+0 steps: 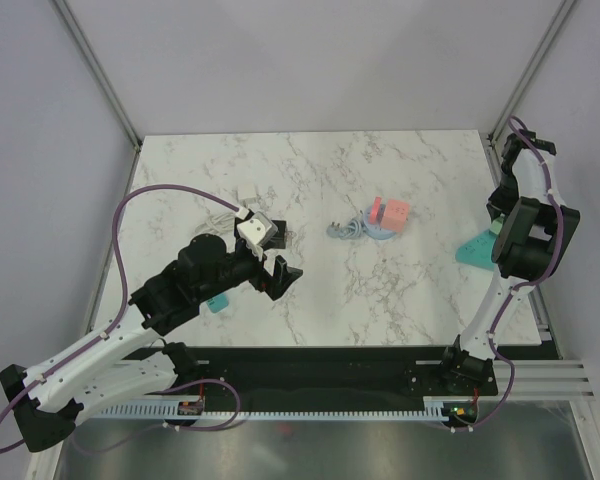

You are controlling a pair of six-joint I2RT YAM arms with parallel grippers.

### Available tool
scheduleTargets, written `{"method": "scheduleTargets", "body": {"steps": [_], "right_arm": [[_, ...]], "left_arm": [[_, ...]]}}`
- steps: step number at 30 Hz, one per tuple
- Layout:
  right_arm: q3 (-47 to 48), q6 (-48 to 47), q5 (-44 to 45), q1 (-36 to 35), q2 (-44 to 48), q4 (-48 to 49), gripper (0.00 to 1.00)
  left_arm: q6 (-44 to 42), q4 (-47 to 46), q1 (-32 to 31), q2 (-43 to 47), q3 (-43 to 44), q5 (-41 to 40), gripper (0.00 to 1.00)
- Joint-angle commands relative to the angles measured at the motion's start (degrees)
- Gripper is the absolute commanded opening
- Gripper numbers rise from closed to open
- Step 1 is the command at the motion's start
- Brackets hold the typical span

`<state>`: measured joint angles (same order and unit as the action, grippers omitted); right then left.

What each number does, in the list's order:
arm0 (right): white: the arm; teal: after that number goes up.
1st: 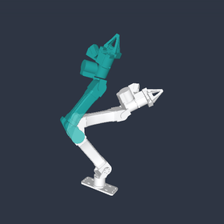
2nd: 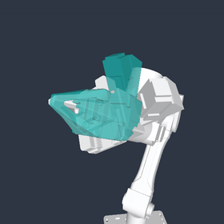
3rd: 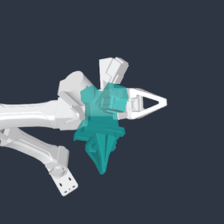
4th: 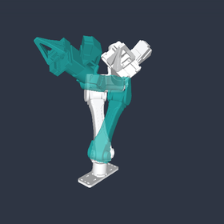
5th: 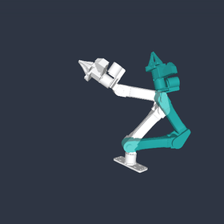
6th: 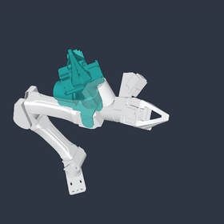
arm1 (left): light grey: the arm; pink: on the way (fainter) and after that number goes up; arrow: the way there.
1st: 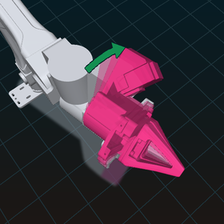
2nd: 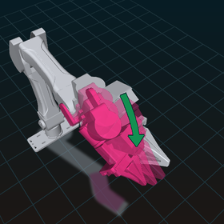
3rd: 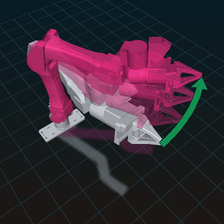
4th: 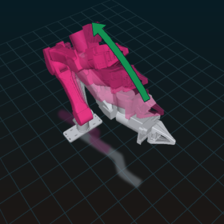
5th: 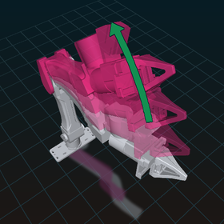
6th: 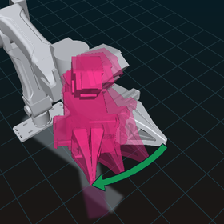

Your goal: Insert the plug

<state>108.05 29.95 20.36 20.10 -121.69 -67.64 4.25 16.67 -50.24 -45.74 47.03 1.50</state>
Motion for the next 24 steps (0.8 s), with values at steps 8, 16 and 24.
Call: {"method": "scheduleTargets", "body": {"steps": [8,16,24], "right_arm": [[-4.77,-1.74,1.70,0.29,2.59,4.52,0.00],[-6.72,-2.27,0.12,0.21,5.14,7.52,0.00],[-2.84,-0.95,2.32,0.21,5.23,4.01,0.00]], "left_arm": [[-2.14,-0.85,-0.30,0.38,0.35,-0.88,1.00],[-2.14,-0.85,-0.30,0.21,0.43,-0.62,1.00],[-2.14,-0.76,-0.30,0.21,0.44,-0.62,1.00]]}}
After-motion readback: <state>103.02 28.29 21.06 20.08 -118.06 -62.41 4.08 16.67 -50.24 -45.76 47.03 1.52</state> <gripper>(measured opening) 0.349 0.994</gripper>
